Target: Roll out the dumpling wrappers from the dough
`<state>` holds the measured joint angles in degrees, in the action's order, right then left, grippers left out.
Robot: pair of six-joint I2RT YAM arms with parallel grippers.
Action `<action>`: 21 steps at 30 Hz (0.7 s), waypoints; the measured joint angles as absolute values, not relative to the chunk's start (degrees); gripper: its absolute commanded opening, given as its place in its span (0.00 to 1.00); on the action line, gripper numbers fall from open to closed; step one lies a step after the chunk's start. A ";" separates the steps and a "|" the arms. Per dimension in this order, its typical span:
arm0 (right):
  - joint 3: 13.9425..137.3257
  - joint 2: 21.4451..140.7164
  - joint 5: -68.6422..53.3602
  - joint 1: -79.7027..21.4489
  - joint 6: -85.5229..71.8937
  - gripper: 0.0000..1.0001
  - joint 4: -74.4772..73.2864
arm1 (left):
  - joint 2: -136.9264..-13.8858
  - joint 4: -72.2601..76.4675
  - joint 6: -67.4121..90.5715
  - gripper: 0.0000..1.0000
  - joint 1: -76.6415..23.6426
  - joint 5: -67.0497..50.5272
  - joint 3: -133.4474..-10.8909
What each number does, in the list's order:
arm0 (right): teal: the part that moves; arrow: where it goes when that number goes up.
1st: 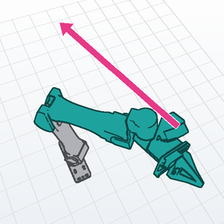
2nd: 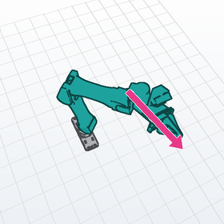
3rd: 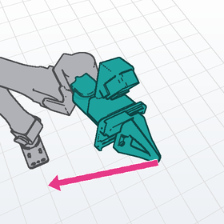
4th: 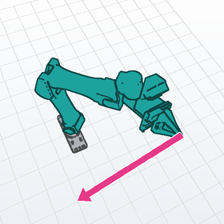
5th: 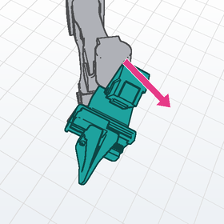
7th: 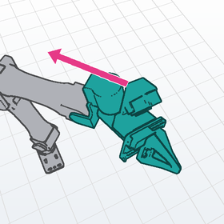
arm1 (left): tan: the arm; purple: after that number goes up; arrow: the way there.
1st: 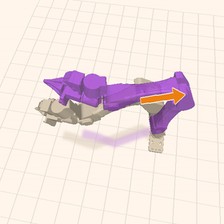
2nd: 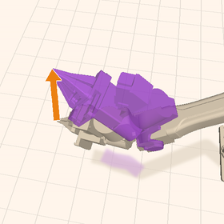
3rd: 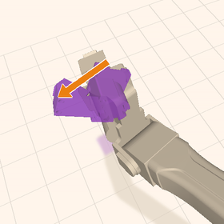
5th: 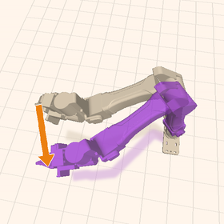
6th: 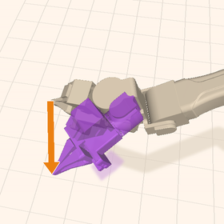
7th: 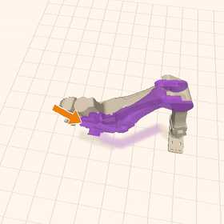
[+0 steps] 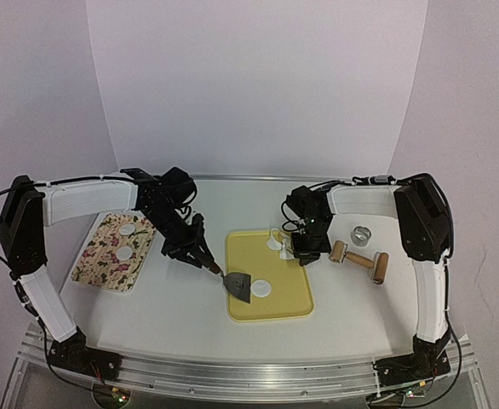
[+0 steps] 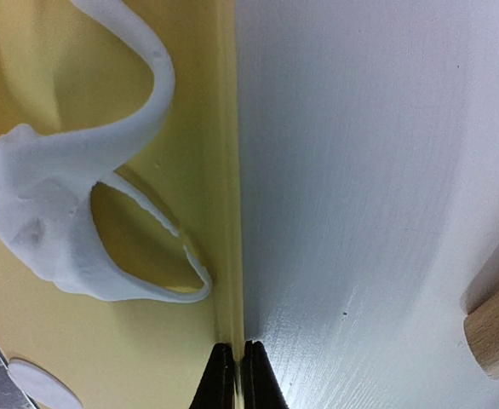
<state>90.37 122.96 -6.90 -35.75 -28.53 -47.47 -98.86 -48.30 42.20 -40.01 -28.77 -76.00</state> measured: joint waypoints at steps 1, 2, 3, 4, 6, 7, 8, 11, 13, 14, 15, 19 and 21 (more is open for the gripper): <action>90.37 122.96 -6.90 -35.75 -28.53 0.00 -47.47 | -98.72 -47.90 42.34 0.00 -39.99 -28.78 -75.74; 90.37 122.96 -6.89 -35.75 -28.53 0.00 -47.46 | -98.63 -47.49 42.43 0.00 -39.97 -28.81 -75.55; 90.37 122.96 -6.87 -35.78 -28.53 0.00 -47.46 | -98.63 -47.03 42.47 0.00 -39.99 -28.89 -75.42; 90.38 122.96 -6.84 -35.79 -28.53 0.00 -47.46 | -98.64 -46.28 42.52 0.00 -40.06 -28.98 -75.15; 90.39 122.96 -6.83 -35.79 -28.53 0.00 -47.46 | -98.65 -44.74 42.70 0.00 -40.14 -29.33 -74.42; 90.39 122.96 -6.83 -35.79 -28.53 0.00 -47.47 | -98.65 -43.74 42.92 0.00 -40.13 -29.70 -73.85; 90.39 122.96 -6.83 -35.79 -28.54 0.00 -47.48 | -98.66 -42.74 43.18 0.00 -40.13 -30.13 -73.26; 90.41 122.96 -6.85 -35.79 -28.56 0.00 -47.48 | -98.84 -40.36 43.55 0.00 -40.14 -31.30 -72.08; 90.58 123.06 -6.86 -35.79 -28.56 0.00 -47.62 | -99.26 -39.13 43.55 0.00 -40.14 -31.82 -71.80; 90.68 123.14 -6.87 -35.79 -28.58 0.00 -47.68 | -99.54 -38.42 43.55 0.00 -40.14 -32.10 -71.71; 90.75 123.21 -6.87 -35.79 -28.58 0.00 -47.74 | -99.80 -37.48 43.59 0.00 -40.14 -32.43 -71.50; 91.05 123.35 -6.87 -35.79 -28.60 0.00 -48.03 | -100.18 -34.23 43.69 0.00 -40.14 -33.42 -70.05; 91.13 123.41 -6.87 -35.81 -28.64 0.00 -48.12 | -100.20 -32.25 43.87 0.00 -40.14 -33.94 -69.00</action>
<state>91.13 123.41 -6.87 -35.81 -28.64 -48.12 -100.20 -32.25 43.87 -40.14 -33.94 -69.00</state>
